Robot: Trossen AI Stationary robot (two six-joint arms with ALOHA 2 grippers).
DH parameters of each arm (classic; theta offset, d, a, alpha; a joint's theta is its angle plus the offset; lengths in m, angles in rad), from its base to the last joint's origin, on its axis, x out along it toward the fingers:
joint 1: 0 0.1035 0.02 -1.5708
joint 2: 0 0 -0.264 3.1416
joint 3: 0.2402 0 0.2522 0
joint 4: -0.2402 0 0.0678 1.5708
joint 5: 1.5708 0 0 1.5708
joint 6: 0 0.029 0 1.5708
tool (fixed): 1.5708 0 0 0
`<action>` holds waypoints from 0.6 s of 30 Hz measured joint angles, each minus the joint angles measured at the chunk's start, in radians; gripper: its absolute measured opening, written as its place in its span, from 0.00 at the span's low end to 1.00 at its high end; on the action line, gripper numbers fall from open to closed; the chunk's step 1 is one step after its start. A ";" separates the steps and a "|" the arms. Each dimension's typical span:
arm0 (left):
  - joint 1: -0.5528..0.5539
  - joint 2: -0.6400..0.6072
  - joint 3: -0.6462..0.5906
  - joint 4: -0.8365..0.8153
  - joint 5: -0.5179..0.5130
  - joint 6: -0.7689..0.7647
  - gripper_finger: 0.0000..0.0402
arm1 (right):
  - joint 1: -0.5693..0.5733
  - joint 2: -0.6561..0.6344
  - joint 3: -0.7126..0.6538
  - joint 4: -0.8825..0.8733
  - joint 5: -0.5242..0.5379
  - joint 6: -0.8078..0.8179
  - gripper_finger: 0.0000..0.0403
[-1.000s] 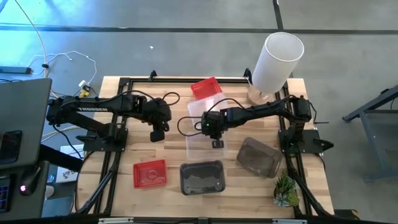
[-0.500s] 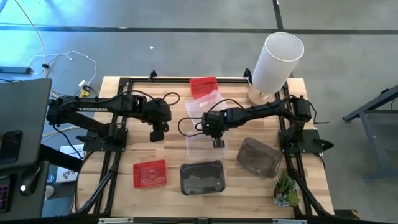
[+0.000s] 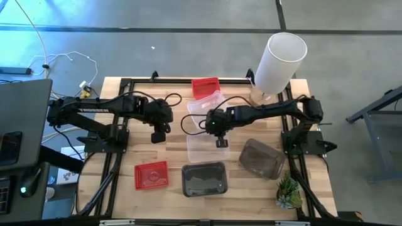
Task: Stack baskets by color
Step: Stack the bottom transparent bin on top the transparent bin
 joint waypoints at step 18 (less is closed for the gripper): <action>0.000 0.000 0.000 0.001 0.000 0.000 0.31 | -0.058 -0.283 0.001 0.025 0.068 -0.172 0.00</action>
